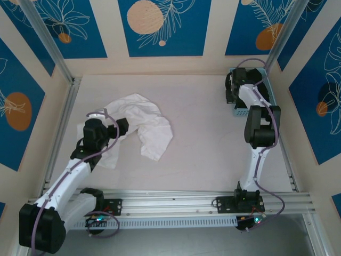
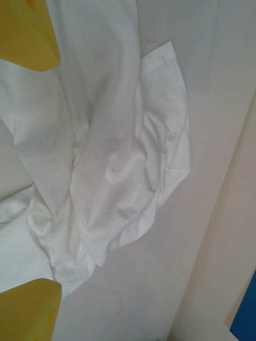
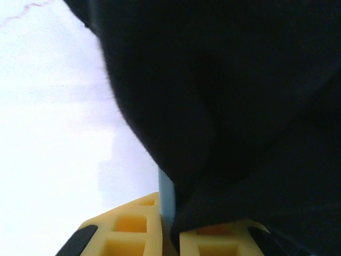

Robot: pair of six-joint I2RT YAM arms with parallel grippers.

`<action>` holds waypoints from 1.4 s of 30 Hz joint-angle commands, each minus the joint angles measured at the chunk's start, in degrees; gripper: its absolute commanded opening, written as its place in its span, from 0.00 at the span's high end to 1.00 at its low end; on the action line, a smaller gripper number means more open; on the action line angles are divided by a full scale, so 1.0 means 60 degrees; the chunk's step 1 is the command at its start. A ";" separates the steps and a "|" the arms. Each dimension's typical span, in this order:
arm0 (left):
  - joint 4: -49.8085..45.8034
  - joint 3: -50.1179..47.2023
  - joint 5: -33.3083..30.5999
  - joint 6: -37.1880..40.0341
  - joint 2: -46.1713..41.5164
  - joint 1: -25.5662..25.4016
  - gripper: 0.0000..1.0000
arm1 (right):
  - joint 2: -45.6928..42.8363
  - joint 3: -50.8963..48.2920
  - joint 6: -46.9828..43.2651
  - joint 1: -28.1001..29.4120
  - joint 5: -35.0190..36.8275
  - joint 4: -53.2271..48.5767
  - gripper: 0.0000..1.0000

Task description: Fold the inside-out t-shirt

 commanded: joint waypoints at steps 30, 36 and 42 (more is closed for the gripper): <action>-0.2185 -0.0681 -0.0188 -0.0855 0.3048 -0.0050 0.43 | -0.1635 -0.4703 0.4552 0.5800 -0.7026 0.4124 0.75; -0.2212 -0.0176 -0.0229 -0.0581 0.2502 -0.0033 0.94 | -0.3454 -0.5202 0.4549 0.4703 -0.7729 0.3961 1.00; -0.2273 0.1343 0.0689 -0.0625 0.0228 -0.0032 1.00 | -0.7015 -0.4992 0.4277 0.2490 -0.8771 0.2796 1.00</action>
